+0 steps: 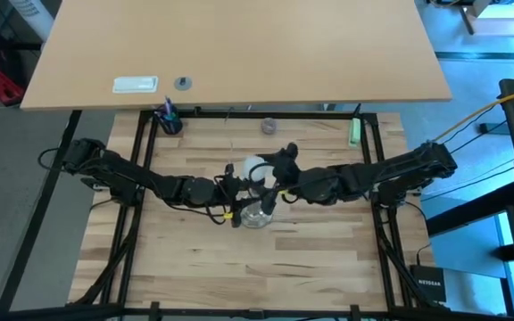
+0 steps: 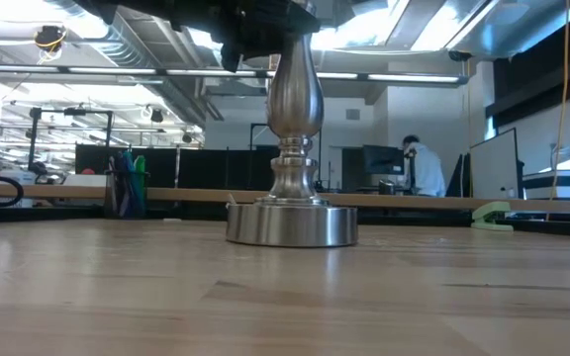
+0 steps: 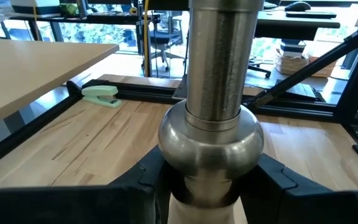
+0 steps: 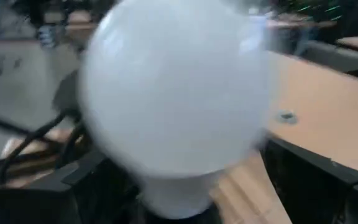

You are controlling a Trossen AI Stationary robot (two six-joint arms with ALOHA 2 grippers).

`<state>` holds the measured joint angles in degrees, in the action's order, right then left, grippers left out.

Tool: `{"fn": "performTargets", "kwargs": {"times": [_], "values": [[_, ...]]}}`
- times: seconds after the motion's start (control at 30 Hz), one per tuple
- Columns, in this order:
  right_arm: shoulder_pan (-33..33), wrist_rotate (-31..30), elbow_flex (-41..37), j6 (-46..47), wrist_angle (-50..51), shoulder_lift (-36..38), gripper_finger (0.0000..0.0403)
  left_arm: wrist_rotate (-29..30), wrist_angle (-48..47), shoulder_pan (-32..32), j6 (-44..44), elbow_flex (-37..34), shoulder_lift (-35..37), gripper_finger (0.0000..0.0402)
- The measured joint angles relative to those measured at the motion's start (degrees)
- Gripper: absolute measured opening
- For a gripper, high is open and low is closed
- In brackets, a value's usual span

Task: Screw lightbulb
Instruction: Insert the lightbulb into the silver lamp

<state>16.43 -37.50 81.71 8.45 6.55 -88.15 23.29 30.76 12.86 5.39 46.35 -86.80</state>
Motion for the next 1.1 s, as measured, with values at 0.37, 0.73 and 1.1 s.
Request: {"fn": "performTargets", "kwargs": {"times": [0.37,0.73,1.1], "values": [[0.0,18.8,0.0,-2.7,12.5,8.4,0.0357,0.4,-0.1,0.3,-0.5,0.0,0.0,0.0124],[-9.8,42.0,0.0,-14.8,17.3,11.0,0.0358,-9.4,0.0,0.3,-4.1,0.0,0.1,0.0124],[-16.9,70.4,0.2,-17.7,2.6,9.0,0.0358,-21.9,-0.8,-1.7,-4.0,0.0,0.6,0.0124]]}}
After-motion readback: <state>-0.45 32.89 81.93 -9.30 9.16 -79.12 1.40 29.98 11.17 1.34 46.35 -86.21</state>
